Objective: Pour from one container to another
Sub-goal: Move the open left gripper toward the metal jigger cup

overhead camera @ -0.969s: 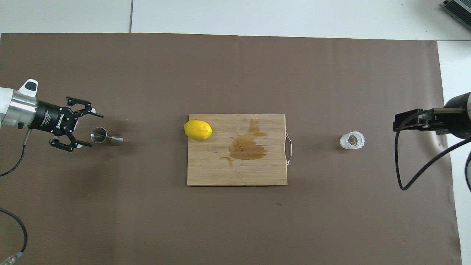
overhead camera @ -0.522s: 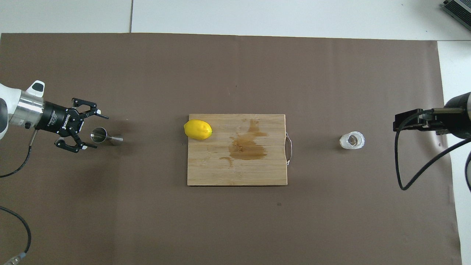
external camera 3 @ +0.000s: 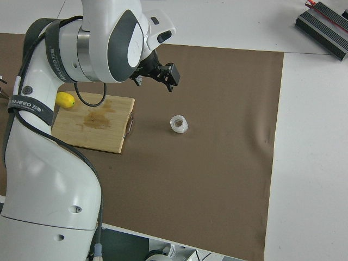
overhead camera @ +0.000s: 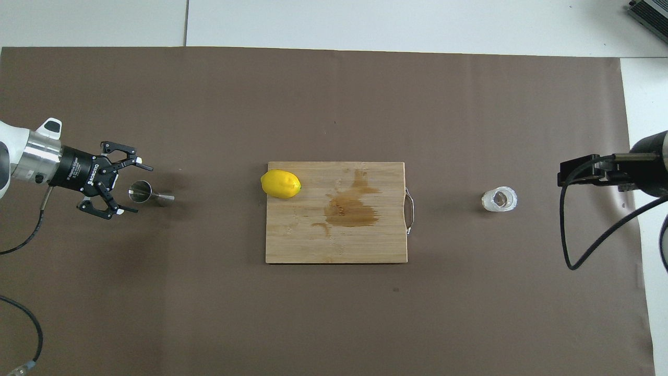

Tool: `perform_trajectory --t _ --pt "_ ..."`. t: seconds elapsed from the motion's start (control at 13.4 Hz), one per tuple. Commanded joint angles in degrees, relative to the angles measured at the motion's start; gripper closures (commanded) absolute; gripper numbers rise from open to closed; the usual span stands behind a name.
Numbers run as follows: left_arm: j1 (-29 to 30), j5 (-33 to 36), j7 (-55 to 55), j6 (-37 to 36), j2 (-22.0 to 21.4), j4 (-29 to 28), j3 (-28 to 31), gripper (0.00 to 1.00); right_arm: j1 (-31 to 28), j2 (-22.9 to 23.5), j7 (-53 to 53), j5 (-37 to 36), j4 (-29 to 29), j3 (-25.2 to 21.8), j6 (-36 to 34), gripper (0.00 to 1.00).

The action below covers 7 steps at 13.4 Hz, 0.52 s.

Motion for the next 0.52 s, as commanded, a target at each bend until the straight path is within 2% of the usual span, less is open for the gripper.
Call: perform_trajectory --t 0.0,0.45 --pt "-0.4 -0.1 -2.1 -0.9 -2.2 -1.9 0.6 0.0 -0.7 0.0 -1.1 1.4 0.4 0.2 -0.8 0.0" --pt "-1.2 1.1 -3.9 -0.8 -2.2 -1.8 0.6 0.0 -0.8 0.0 -1.1 1.4 0.4 0.2 -0.8 0.0"
